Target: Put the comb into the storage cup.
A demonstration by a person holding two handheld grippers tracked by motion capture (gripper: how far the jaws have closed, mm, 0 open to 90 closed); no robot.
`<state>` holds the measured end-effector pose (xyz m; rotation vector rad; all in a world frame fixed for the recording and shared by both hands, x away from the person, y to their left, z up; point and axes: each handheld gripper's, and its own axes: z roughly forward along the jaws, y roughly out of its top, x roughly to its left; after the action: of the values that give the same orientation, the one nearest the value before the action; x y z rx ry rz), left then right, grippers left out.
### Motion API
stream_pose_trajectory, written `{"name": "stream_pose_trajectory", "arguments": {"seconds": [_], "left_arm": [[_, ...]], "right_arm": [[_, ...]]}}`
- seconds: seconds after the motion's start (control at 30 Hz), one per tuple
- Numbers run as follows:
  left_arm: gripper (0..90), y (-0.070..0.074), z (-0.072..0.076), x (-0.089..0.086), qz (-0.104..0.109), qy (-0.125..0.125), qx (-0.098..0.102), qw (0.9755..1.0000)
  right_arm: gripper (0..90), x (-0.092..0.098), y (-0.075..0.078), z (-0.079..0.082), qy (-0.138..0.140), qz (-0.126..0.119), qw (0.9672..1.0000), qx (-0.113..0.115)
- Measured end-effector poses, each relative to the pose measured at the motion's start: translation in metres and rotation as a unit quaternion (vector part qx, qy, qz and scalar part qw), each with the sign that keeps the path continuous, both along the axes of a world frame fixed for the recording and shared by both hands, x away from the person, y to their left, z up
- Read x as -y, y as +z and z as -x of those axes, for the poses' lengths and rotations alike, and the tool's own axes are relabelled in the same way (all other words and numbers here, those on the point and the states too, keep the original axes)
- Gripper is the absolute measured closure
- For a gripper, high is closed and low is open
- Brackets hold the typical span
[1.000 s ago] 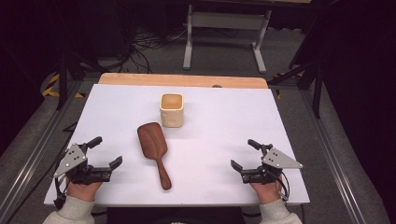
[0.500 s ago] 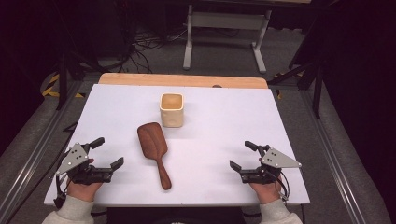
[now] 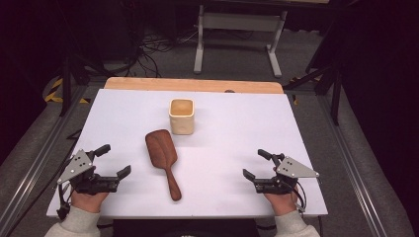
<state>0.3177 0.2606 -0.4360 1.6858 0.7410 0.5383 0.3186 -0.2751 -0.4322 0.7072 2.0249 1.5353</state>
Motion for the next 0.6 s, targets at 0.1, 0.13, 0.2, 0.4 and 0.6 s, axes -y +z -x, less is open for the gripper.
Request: {"name": "stream_pose_trajectory", "arguments": {"seconds": [0.1,0.13,0.2,0.4,0.6], "left_arm": [[1.4,0.004,-0.001,0.005,-0.005,-0.011,0.001,0.9999],[1.6,0.005,-0.001,0.008,-0.006,-0.014,0.001,0.9999],[1.7,0.007,-0.002,0.012,-0.007,-0.02,0.0,0.9998],[3.1,0.014,-0.004,0.027,-0.014,-0.041,-0.005,0.999],[3.9,0.02,-0.008,0.047,-0.025,-0.059,-0.006,0.9979]], "right_arm": [[15.4,0.0,0.0,0.0,0.001,0.001,1.0,0.002],[15.4,0.0,0.0,0.0,0.001,0.0,1.0,0.001],[15.4,0.0,0.0,0.0,0.001,-0.001,1.0,0.001],[15.4,0.0,0.0,0.0,0.001,-0.002,1.0,0.002],[15.3,0.0,0.0,0.0,0.001,-0.002,1.0,0.002]]}}
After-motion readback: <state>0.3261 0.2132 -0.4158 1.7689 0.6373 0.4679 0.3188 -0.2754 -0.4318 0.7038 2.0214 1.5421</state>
